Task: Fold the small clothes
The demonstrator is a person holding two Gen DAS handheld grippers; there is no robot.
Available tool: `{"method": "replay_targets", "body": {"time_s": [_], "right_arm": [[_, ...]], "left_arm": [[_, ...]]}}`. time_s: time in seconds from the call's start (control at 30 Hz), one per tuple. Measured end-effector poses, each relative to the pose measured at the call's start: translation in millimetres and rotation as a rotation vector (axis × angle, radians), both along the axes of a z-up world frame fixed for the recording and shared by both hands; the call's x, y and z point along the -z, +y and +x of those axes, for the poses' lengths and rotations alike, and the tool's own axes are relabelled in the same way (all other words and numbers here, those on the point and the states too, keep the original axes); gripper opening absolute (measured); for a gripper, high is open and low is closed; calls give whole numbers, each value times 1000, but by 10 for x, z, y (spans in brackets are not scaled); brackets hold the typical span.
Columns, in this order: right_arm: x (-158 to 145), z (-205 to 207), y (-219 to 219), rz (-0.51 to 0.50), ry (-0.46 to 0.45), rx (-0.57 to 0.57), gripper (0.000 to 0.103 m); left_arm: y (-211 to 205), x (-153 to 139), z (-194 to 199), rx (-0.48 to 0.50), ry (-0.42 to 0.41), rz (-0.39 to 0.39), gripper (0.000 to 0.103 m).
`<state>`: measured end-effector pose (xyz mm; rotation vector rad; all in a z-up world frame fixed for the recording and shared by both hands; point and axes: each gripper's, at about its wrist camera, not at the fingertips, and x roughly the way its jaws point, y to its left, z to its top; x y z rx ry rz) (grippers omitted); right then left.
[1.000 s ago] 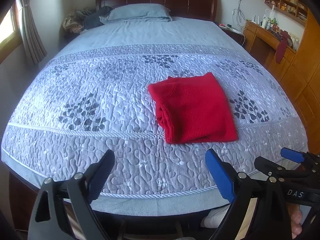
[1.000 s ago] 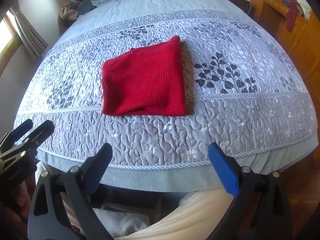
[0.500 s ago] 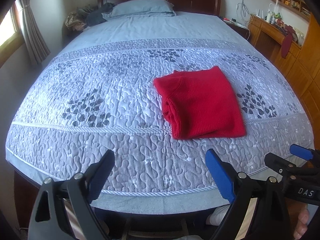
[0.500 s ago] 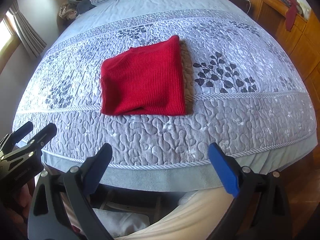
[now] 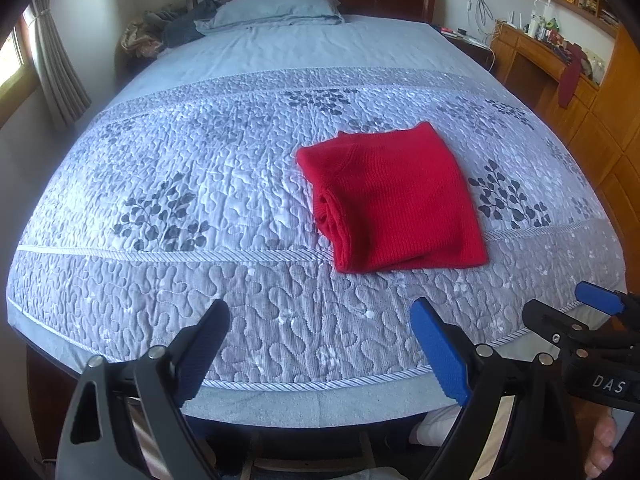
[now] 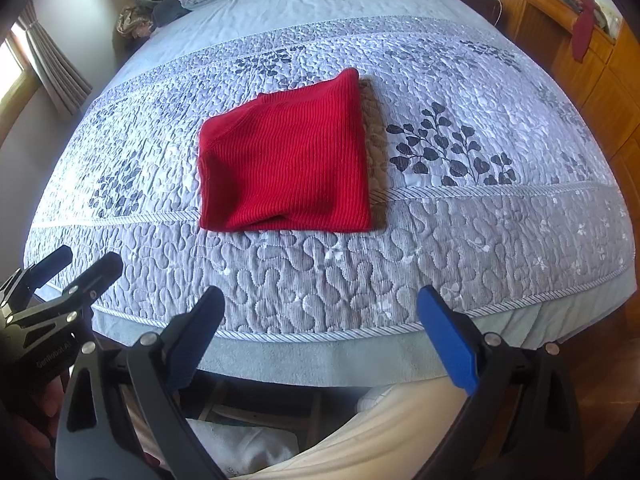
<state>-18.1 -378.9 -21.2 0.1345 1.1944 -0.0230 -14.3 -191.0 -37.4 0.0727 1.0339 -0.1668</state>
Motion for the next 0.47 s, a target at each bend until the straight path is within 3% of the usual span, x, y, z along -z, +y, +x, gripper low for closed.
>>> {"method": "replay_targets", "body": {"time_s": [0.47], "right_arm": [[82,5,-58,13,13,14,96]], "left_arm": [[-44,11,2,9,-1,11,92]]}}
